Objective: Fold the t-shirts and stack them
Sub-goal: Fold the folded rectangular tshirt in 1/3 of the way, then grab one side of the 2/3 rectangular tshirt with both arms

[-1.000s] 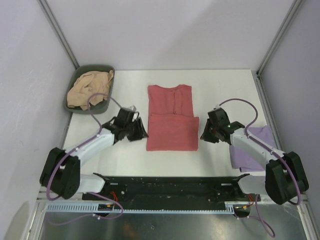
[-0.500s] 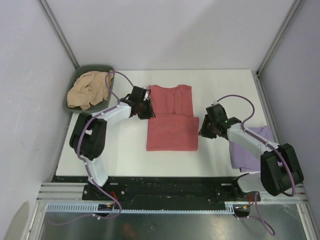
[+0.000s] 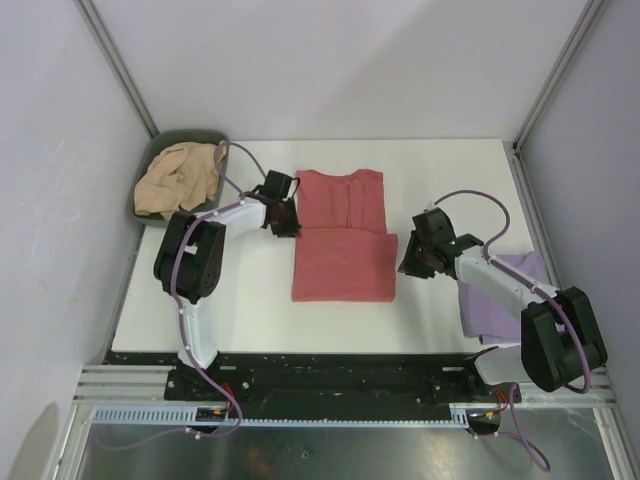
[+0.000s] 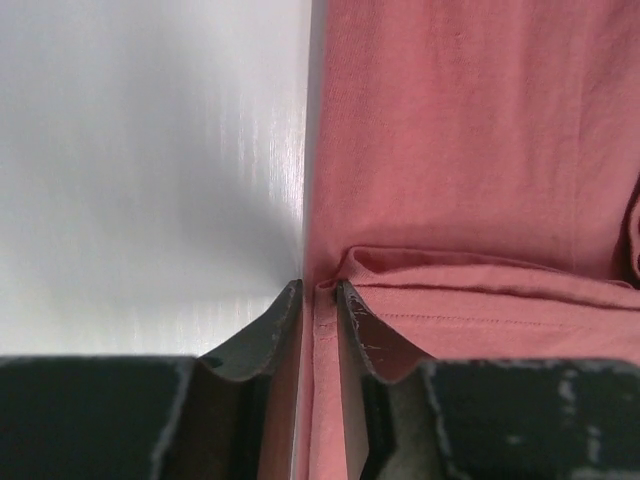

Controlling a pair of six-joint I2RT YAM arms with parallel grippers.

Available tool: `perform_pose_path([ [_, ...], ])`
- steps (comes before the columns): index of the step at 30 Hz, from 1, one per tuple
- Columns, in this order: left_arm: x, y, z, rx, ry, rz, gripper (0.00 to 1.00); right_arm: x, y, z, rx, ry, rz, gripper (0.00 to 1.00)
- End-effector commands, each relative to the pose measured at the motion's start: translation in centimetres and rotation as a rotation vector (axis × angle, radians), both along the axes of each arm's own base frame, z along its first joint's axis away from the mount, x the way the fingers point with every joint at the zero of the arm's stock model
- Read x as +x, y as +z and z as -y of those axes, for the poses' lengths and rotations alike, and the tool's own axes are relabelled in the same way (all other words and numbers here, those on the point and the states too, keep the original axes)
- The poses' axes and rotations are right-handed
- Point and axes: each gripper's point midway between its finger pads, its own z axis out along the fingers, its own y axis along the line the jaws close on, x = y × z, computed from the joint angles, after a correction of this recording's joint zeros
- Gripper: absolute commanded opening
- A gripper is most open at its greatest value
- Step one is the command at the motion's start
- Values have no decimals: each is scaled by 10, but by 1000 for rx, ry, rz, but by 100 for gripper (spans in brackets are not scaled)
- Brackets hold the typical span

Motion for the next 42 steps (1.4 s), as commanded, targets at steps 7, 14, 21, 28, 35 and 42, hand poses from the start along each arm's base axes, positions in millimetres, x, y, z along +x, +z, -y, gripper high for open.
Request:
perform_pose_path([
  [7,23,17,-10,28,26,60,24,-36,8,-24,46,114,-27,29],
  [14,15,46,-13,1,27,101,32,-62,-16,-24,60,120,-97,29],
  [21,-27,56,-20,-44,38,77,33,-66,-25,-30,83,114,-107,29],
  [28,-84,49,-27,-95,26,38,36,-65,-10,-26,84,77,-57,32],
  [35,-126,38,-20,-197,14,-5,37,-56,-25,-33,83,67,-73,35],
  [42,-149,27,-21,-211,1,-27,37,-48,-39,-36,76,50,-87,36],
])
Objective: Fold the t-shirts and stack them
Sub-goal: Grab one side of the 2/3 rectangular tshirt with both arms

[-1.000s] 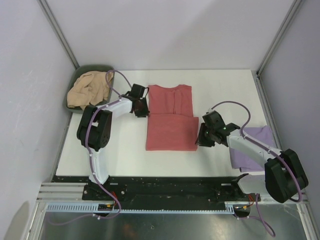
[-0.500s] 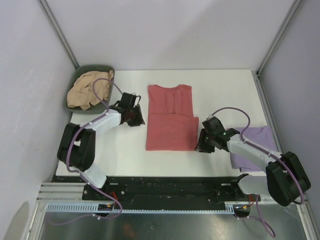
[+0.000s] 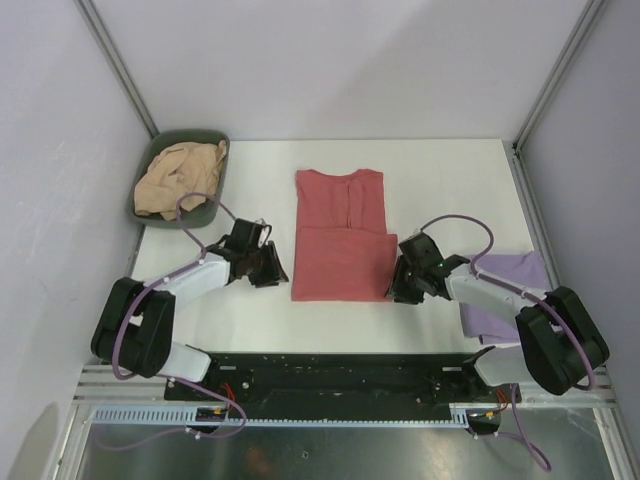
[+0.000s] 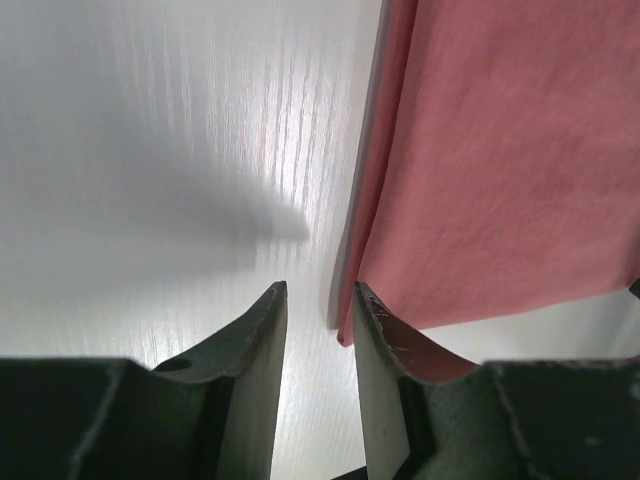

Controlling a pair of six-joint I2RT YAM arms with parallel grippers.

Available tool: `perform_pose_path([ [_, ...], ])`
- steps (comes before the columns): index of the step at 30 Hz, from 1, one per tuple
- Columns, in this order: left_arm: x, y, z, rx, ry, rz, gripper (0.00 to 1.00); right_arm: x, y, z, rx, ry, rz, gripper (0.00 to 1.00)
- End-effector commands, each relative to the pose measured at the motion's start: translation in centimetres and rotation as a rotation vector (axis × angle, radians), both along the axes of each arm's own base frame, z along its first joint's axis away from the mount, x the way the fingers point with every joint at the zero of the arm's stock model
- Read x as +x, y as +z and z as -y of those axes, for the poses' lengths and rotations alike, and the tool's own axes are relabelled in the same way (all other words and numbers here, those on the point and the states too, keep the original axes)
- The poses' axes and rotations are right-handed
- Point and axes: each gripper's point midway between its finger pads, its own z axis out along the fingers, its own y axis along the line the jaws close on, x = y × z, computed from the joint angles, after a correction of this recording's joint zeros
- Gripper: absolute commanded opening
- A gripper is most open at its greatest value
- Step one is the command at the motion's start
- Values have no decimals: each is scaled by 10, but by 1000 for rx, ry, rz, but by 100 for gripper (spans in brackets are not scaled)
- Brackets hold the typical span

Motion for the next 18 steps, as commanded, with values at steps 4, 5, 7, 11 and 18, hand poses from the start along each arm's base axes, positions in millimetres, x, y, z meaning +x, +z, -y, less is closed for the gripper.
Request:
perform_pose_path([
  [4,-13,5,10,-69,-16,32,37,7,-9,-3,-19,-24,19,36],
  [5,-15,4,10,-71,-19,29,38,6,-10,-1,-27,-25,15,36],
  [7,-21,1,12,-73,-30,20,38,6,-13,4,-57,-34,19,36],
  [11,-31,-6,16,-73,-50,1,40,6,-17,8,-80,-40,18,35],
  [18,-41,-12,23,-77,-75,-22,44,6,-25,3,-81,-31,2,27],
])
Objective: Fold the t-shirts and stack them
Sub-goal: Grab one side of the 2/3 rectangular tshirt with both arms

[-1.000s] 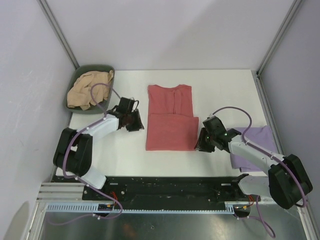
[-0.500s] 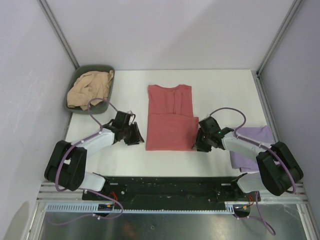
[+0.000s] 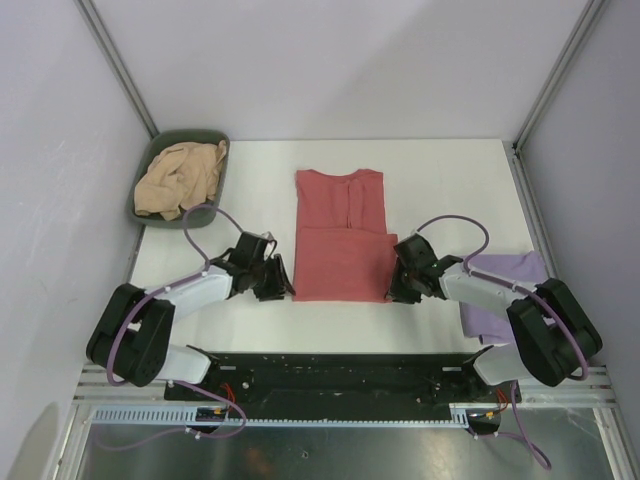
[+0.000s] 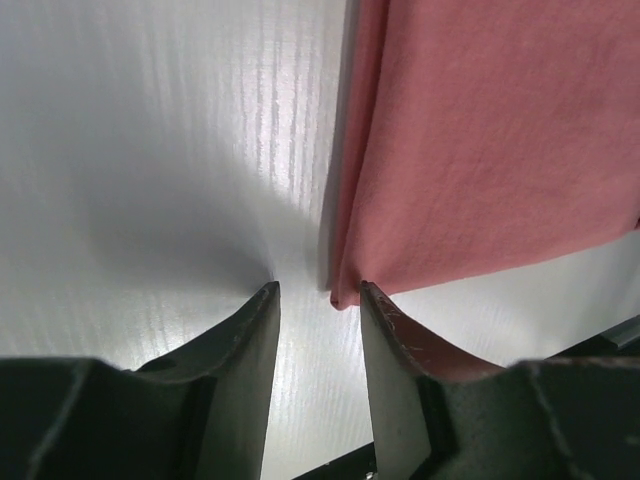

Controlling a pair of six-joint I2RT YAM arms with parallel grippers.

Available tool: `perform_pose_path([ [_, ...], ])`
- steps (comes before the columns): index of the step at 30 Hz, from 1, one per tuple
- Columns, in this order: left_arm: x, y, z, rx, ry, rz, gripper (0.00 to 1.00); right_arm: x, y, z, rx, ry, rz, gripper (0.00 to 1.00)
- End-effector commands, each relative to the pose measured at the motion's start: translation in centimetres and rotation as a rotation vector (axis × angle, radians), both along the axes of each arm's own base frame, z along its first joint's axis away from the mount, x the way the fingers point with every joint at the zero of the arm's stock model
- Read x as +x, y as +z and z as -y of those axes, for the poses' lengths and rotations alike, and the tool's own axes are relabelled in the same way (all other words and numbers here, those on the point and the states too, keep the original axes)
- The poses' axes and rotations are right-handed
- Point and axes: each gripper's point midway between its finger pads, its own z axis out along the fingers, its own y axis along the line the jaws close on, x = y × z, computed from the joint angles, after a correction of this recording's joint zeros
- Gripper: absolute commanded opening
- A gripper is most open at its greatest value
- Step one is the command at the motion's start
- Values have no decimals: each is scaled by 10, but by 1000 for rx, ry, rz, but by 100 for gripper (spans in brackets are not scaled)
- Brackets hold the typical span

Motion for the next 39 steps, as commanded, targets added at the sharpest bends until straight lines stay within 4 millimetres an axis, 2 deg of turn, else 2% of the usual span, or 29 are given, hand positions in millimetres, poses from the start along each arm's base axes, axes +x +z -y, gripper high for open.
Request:
perform_pose_path([
  [1,-6,2,8,-31,-15,4,44,0,-12,3,-32,-18,-7,24],
  [5,-7,-1,12,-35,-23,-8,44,-1,-14,2,-31,-11,-14,14],
  [8,-9,-2,14,-33,-28,-13,44,-1,-14,1,-28,-9,-15,11],
  [23,-17,-13,21,26,-23,-25,35,0,-11,-3,-11,1,-9,8],
  [27,-15,-11,21,34,-6,-15,27,1,-10,-3,-10,2,-6,7],
  [33,-6,12,25,-1,-1,57,3,-1,0,-1,-9,11,2,0],
  [36,-11,22,27,-18,-19,73,0,-11,14,-3,14,33,5,0],
  [39,-26,28,28,-35,-45,75,0,-27,24,-3,-1,57,6,0],
])
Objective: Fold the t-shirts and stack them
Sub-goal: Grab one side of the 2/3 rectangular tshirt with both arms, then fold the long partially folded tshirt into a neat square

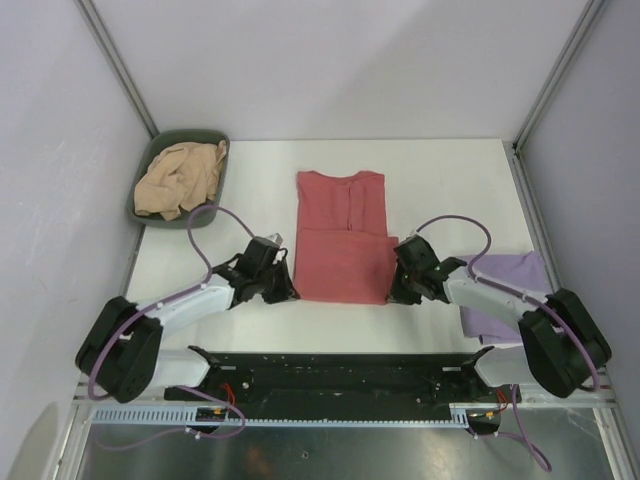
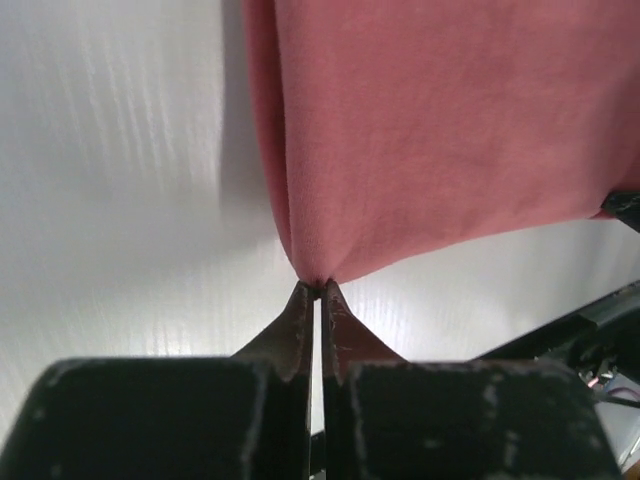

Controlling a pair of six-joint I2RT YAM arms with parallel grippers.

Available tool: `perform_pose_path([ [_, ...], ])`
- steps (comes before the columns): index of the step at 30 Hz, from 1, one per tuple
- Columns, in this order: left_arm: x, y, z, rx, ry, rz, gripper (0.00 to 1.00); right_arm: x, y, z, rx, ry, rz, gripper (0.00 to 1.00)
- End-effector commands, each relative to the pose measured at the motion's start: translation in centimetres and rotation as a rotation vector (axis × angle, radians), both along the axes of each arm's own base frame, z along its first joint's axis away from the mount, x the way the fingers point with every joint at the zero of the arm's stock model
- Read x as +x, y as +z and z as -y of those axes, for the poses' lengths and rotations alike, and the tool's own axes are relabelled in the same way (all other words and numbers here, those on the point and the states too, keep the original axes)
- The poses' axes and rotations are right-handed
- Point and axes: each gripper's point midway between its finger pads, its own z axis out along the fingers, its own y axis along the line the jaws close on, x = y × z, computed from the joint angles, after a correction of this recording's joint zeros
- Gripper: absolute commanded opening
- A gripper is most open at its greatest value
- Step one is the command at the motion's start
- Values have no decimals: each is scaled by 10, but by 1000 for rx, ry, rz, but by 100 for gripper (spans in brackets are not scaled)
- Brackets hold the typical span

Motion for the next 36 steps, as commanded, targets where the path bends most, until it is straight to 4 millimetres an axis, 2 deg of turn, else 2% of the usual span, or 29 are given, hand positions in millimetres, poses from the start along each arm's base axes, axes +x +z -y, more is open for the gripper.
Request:
perform_pose_path([
  [1,-18,16,2,-28,-34,33,0,-28,18,3,-32,48,0,0],
  [6,-59,24,-3,-68,-72,28,0,-73,33,5,-54,79,-6,0],
  [9,-76,30,-8,-103,-69,43,0,-89,45,13,-58,63,17,0],
  [14,-78,44,-11,-147,-43,95,0,-85,60,19,-39,33,73,0],
  [19,-53,73,-7,-137,-17,190,0,-62,81,12,-56,31,136,0],
  [24,0,122,-3,-93,29,302,0,-10,119,12,-49,3,223,0],
  [28,66,150,-1,-55,96,366,0,57,148,12,-15,-38,306,0],
  [31,123,165,4,-67,147,408,0,116,153,8,7,-48,356,0],
  [34,179,162,8,-56,187,426,0,177,142,10,19,-69,389,0],
  [36,217,145,11,-44,199,416,0,217,130,11,43,-82,405,0],
])
